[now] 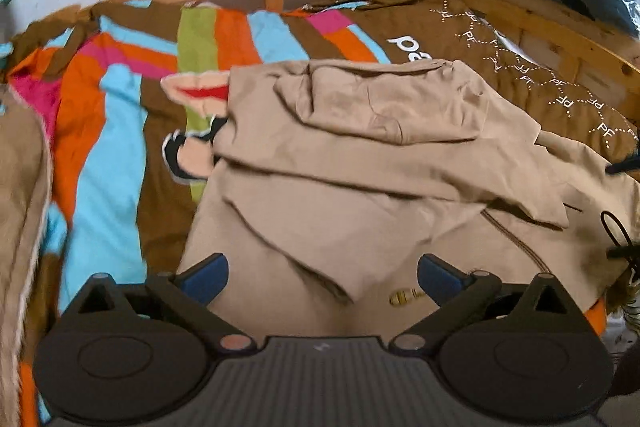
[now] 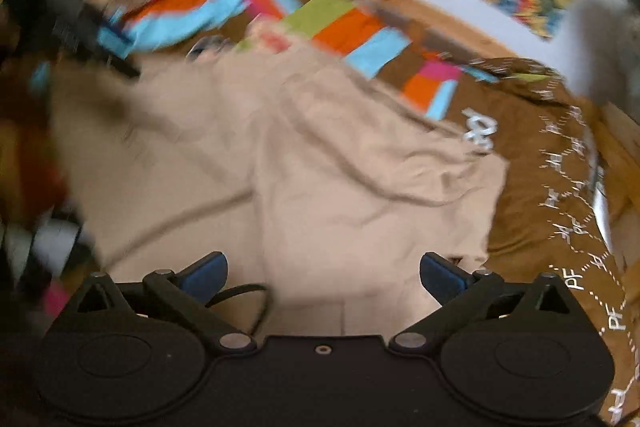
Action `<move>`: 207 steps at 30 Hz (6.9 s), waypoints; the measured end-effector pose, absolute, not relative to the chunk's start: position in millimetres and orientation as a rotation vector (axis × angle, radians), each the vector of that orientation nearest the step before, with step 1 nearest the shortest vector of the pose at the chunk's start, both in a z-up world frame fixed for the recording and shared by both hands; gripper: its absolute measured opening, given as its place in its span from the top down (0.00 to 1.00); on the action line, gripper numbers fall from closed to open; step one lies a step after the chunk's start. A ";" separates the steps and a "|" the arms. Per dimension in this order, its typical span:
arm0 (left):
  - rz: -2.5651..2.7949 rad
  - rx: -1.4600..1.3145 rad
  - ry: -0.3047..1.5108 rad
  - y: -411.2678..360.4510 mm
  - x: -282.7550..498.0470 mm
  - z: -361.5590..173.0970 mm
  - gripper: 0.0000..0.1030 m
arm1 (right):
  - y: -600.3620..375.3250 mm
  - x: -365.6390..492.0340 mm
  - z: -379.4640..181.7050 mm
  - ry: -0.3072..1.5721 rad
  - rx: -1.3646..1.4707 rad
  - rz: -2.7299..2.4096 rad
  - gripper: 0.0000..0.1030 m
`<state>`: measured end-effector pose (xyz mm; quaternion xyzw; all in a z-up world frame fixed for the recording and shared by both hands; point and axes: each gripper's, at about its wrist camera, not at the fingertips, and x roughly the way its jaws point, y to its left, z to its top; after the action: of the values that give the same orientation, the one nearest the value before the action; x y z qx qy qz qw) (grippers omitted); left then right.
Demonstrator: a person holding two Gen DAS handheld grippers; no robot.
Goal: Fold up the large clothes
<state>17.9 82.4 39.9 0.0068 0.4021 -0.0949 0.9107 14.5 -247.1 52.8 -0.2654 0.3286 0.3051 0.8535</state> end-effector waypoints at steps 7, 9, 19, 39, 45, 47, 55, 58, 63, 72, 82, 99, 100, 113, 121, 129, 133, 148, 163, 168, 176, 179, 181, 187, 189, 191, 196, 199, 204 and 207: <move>-0.230 -0.033 0.846 74.5 20.2 30.3 0.01 | -227.1 -9.9 32.8 0.837 -0.640 0.791 0.01; -0.241 -0.042 0.838 71.5 19.6 29.9 0.01 | -211.5 -18.5 19.8 0.849 -0.741 0.817 0.01; -0.264 -0.019 0.840 58.6 13.7 25.1 0.01 | -204.9 -33.0 15.6 0.743 -0.844 0.775 0.01; -0.299 -0.018 0.849 51.5 8.3 20.5 0.01 | -166.4 -22.0 6.1 0.760 -0.847 0.867 0.01; -0.369 -0.033 0.807 52.2 3.6 30.3 0.01 | -173.8 -14.6 12.3 0.671 -0.778 0.769 0.01; -0.393 -0.018 0.773 54.5 1.2 38.5 0.01 | -178.3 -12.2 22.4 0.619 -0.734 0.741 0.01; -0.445 -0.010 0.715 72.8 -4.5 66.9 0.01 | -204.3 43.6 59.0 0.622 -0.397 0.624 0.01; -0.472 0.031 0.726 72.3 -10.7 70.4 0.01 | -206.2 57.7 60.9 0.643 -0.363 0.620 0.01; -0.509 0.102 0.762 65.5 -20.2 64.4 0.01 | -205.5 75.0 62.8 0.662 -0.302 0.605 0.01; -0.289 0.395 0.814 41.6 -17.0 32.1 0.39 | -208.9 80.1 62.4 0.672 -0.254 0.589 0.01; -0.295 0.275 0.667 48.5 24.3 92.4 0.92 | -213.7 30.7 67.9 0.710 -0.367 0.702 0.01; -0.288 -0.103 0.739 53.2 150.4 144.1 0.94 | -233.7 -9.2 101.0 0.633 -0.471 0.541 0.12; -0.284 -0.109 0.741 54.2 150.8 142.6 0.94 | -229.3 -7.6 96.6 0.634 -0.492 0.533 0.13; -0.289 -0.146 0.738 67.6 150.1 139.2 0.95 | -212.2 8.1 69.8 0.695 -0.710 0.361 0.40; -0.275 -0.165 0.745 71.6 155.1 136.1 0.95 | -316.5 -13.3 95.9 0.874 -0.720 0.099 0.24; -0.271 -0.159 0.744 68.9 156.9 137.9 0.95 | -320.5 -35.8 112.6 0.796 -0.620 0.237 0.20; -0.270 -0.160 0.747 69.8 156.8 138.3 0.95 | -277.9 -30.9 104.4 0.727 -0.673 0.412 0.24; -0.329 -0.162 0.728 108.5 60.7 124.5 0.96 | -252.8 -19.0 77.4 0.710 -0.767 0.309 0.97; -0.309 -0.024 0.773 127.8 58.9 140.2 0.97 | -247.0 -14.9 140.8 0.559 -0.775 0.349 0.98; -0.257 0.020 0.815 118.1 156.0 133.9 0.97 | -244.9 61.8 142.1 0.580 -0.716 0.320 0.97; -0.193 0.077 0.970 94.3 285.1 38.5 0.94 | -245.1 193.9 77.5 0.691 -0.668 0.290 0.95; -0.180 -0.057 1.049 109.5 304.5 10.2 0.81 | -248.9 235.8 47.0 0.775 -0.569 0.298 0.92; -0.187 -0.179 1.041 128.6 304.4 9.7 0.67 | -257.6 251.4 34.7 0.798 -0.466 0.304 0.87; -0.192 -0.231 0.849 173.7 277.9 52.5 0.06 | -298.1 240.7 49.8 0.708 -0.086 0.292 0.49; -0.161 -0.249 0.772 185.2 266.3 67.1 0.01 | -305.6 222.9 59.0 0.644 -0.033 0.279 0.25; -0.135 -0.304 0.747 198.5 258.8 77.0 0.01 | -309.9 201.4 65.0 0.582 0.000 0.249 0.10; -0.121 -0.301 0.735 209.6 226.7 77.5 0.01 | -294.6 137.7 64.3 0.464 -0.050 0.270 0.02; -0.123 -0.230 0.798 202.3 201.2 56.4 0.01 | -280.3 110.9 57.9 0.463 -0.168 0.329 0.02; -0.065 -0.298 0.902 201.8 168.7 9.4 0.15 | -276.6 102.7 45.3 0.533 -0.224 0.381 0.19; -0.036 -0.390 0.901 211.9 155.1 -7.6 0.25 | -283.6 105.8 38.3 0.579 -0.203 0.380 0.34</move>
<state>155.1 211.9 -7.6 -0.1872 0.4327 -0.0175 0.8817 105.8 -283.6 38.3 -0.0994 0.2833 0.1861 0.9355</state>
